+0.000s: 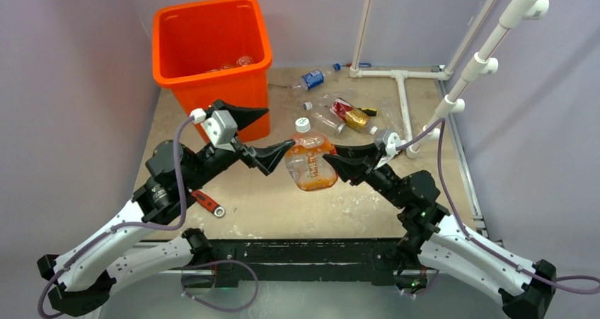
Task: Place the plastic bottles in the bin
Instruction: Pick up the plastic bottle at the center of the board.
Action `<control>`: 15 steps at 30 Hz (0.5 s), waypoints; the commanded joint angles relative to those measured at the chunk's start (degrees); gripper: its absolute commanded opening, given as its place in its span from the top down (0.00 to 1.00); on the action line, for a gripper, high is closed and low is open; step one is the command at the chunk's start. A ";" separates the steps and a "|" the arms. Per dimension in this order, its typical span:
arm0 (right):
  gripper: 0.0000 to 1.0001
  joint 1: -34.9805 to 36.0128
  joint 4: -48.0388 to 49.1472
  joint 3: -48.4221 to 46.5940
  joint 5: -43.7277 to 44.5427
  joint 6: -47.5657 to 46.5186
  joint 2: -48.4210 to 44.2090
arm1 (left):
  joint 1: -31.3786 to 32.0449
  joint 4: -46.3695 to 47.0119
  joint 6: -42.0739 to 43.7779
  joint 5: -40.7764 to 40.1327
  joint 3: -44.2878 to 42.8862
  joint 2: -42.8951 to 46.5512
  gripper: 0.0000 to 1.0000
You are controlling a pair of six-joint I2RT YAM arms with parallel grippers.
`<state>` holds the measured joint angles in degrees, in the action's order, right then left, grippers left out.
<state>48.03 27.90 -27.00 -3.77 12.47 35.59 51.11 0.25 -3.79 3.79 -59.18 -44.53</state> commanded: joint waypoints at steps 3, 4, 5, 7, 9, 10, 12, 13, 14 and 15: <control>1.00 0.48 0.86 -1.36 1.48 -2.13 -0.69 | -0.39 4.62 -0.40 -7.41 2.52 -0.39 0.01; 1.00 0.48 0.58 -1.12 1.75 -2.18 -0.96 | -0.78 5.07 -1.02 -7.58 2.62 -0.05 0.01; 1.00 0.49 0.31 -0.91 1.95 -2.19 -1.22 | -1.29 5.58 -1.87 -6.95 2.58 0.05 0.01; 1.00 0.49 -0.15 -0.40 2.16 -2.10 -1.56 | -2.81 5.71 -4.11 -4.34 1.89 -0.68 0.01; 1.00 0.54 -0.51 0.03 2.14 -1.97 -1.90 | -4.09 5.78 -6.73 0.74 1.15 -2.31 0.01; 1.00 0.60 -0.50 0.35 2.12 -1.88 -2.11 | -4.47 5.97 -7.87 3.11 0.83 -3.30 0.01; 1.00 0.57 -0.40 0.90 2.22 -1.64 -2.52 | -5.14 6.66 -9.72 7.43 0.35 -5.19 0.01; 1.00 0.57 -0.47 1.09 2.26 -1.58 -2.80 | -5.41 7.07 -10.49 8.96 0.34 -5.89 0.01; 1.00 0.57 -0.51 1.34 2.22 -1.50 -3.08 | -5.75 7.65 -11.30 10.04 0.48 -6.45 0.01; 1.00 0.57 -0.49 1.60 2.20 -1.41 -3.34 | -6.23 8.27 -11.91 11.18 0.61 -6.86 0.01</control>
<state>48.36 26.55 -26.26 -2.46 11.46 33.61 46.17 4.71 -10.63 6.79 -56.93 -49.10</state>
